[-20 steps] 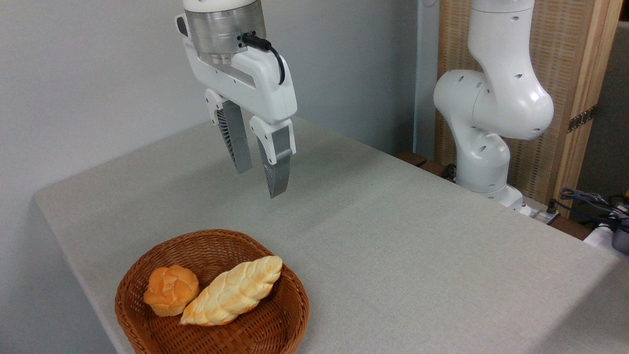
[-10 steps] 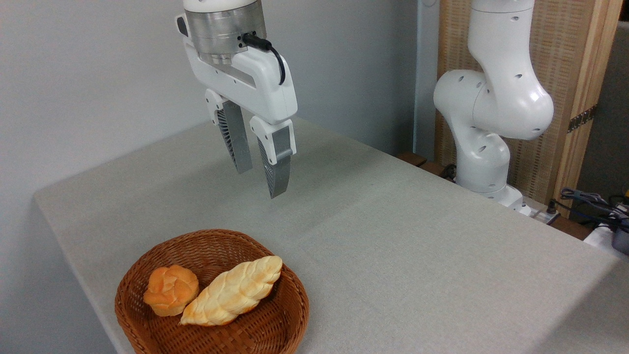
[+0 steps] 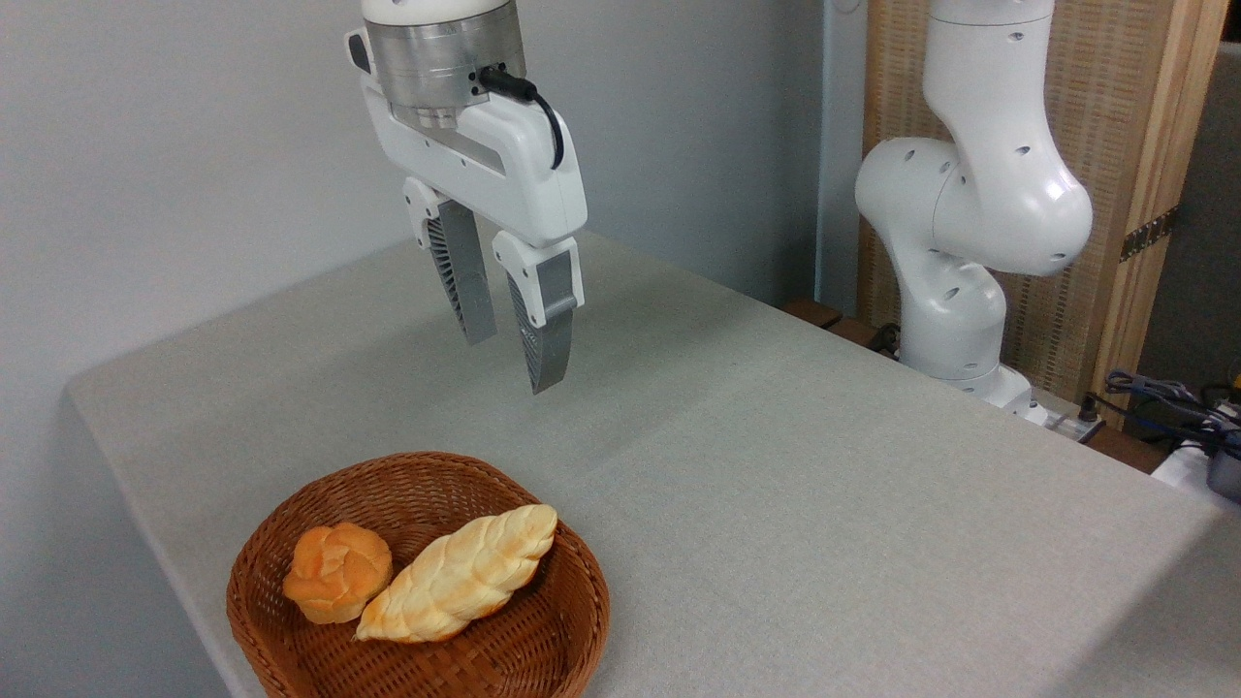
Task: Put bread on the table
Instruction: 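Lower the open gripper down onto the round orange bun in the basket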
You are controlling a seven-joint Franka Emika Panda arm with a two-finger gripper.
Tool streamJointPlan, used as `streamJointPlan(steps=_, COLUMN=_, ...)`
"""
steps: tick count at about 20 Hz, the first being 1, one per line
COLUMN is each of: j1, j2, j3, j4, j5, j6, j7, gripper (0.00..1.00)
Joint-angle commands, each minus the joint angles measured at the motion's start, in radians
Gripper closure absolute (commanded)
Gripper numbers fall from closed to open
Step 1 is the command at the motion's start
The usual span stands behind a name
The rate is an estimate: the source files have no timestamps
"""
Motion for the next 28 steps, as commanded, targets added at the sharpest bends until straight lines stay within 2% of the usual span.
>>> streamJointPlan(steps=1, j1=-0.003, j2=0.013, j3=-0.001, j4=0.006, j5=-0.003, j6=0.046, j7=0.007, gripper=0.0)
streamJointPlan(steps=8, j1=-0.012, j2=0.06, j3=-0.032, j4=0.004, j5=0.009, j6=0.177, j7=-0.018, gripper=0.0)
streamJointPlan(steps=14, j1=-0.016, j2=0.103, j3=-0.043, j4=-0.008, j5=0.011, j6=0.367, j7=-0.006, gripper=0.0)
streamJointPlan(steps=21, j1=-0.016, j2=0.121, j3=-0.07, j4=-0.122, j5=0.011, j6=0.568, j7=0.02, gripper=0.0)
streamJointPlan(steps=28, j1=-0.016, j2=0.171, j3=-0.098, j4=-0.16, j5=0.012, j6=0.658, j7=0.02, gripper=0.0)
